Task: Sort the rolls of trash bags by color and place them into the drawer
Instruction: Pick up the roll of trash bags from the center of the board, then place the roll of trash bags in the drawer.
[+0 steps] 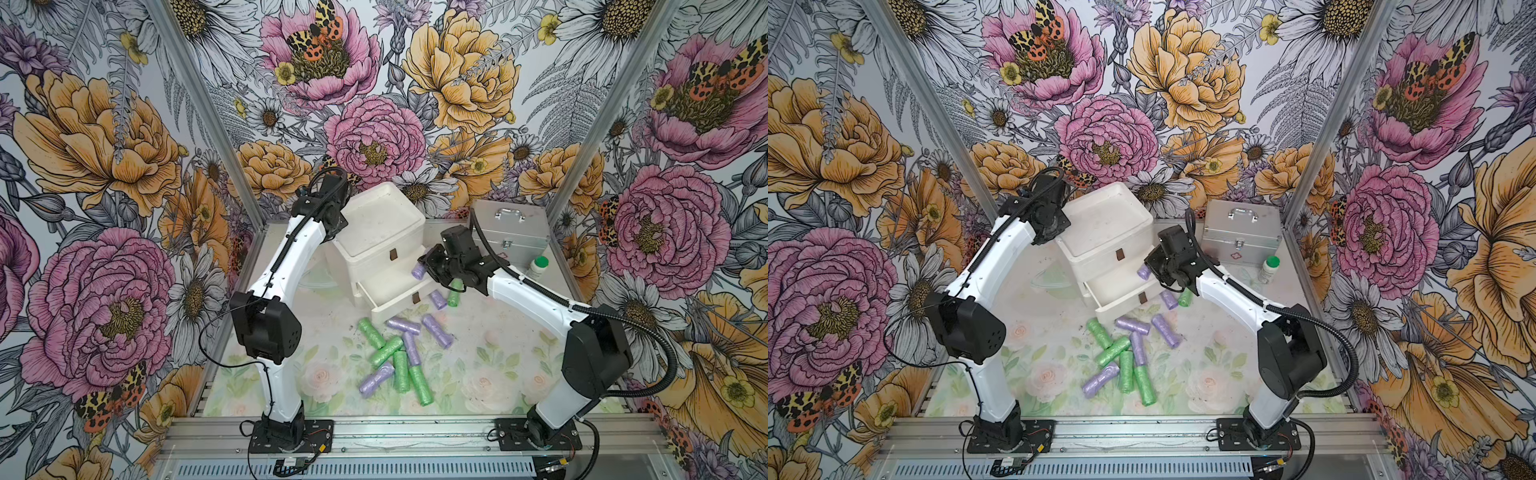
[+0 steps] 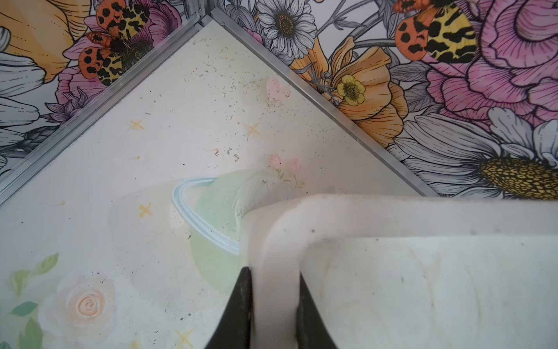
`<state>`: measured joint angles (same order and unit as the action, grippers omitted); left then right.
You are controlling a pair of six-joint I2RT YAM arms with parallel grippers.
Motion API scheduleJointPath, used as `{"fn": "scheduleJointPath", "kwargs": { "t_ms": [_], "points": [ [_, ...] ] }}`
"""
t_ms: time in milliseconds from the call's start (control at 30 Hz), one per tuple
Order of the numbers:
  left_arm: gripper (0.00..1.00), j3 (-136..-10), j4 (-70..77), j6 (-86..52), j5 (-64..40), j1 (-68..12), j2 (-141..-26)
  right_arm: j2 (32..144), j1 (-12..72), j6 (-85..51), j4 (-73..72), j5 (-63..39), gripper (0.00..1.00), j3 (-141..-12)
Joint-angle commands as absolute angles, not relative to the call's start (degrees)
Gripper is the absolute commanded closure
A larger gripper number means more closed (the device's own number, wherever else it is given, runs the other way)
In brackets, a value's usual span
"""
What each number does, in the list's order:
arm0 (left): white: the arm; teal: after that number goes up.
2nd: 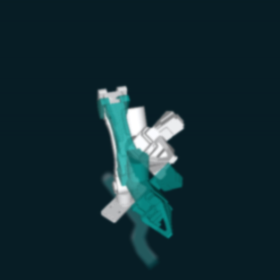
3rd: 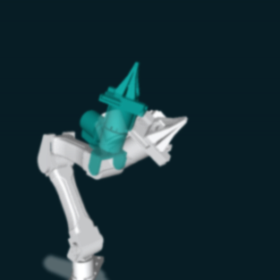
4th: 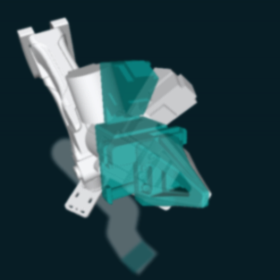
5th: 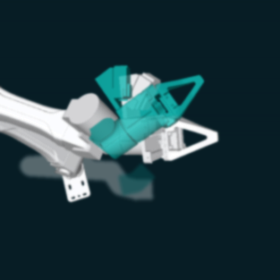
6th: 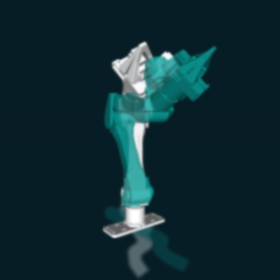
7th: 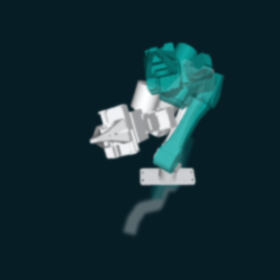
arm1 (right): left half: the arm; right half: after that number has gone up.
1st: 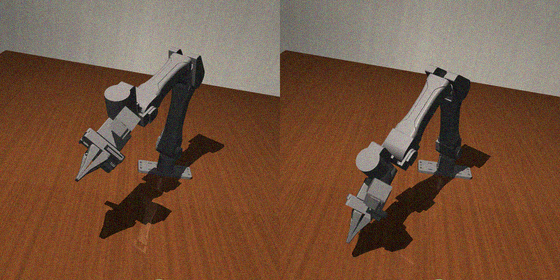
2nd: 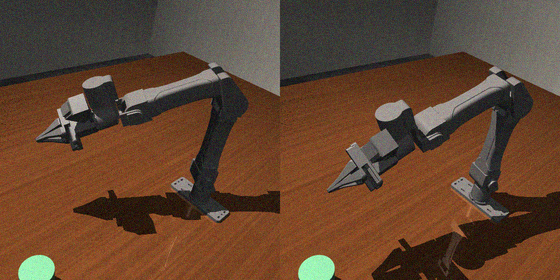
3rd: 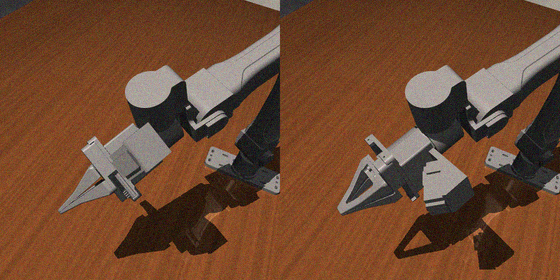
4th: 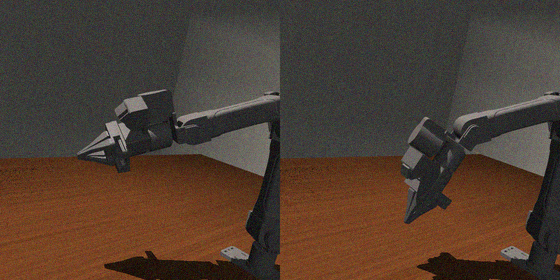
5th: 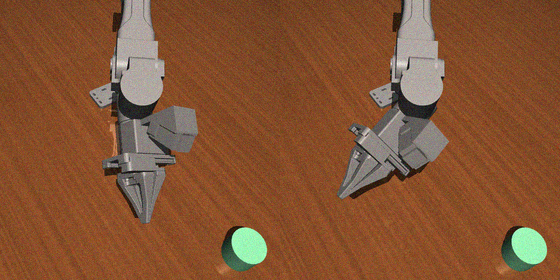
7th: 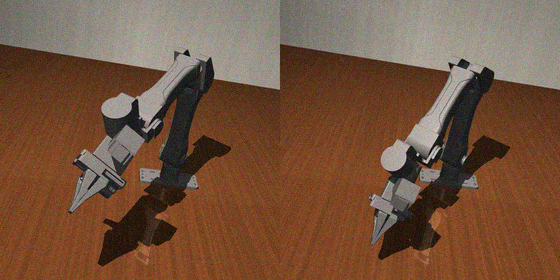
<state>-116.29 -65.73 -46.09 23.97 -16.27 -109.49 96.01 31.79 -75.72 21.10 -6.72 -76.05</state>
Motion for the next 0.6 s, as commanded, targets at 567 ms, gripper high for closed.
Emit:
{"fn": "scheduleJointPath", "kwargs": {
  "t_ms": [567],
  "points": [
    [1.0, -113.1, -67.2, -54.7, 6.2, -19.3, -116.1, 86.9, 33.0, -50.0, 19.3, -7.9, 0.29, -73.8]
  ]
}}
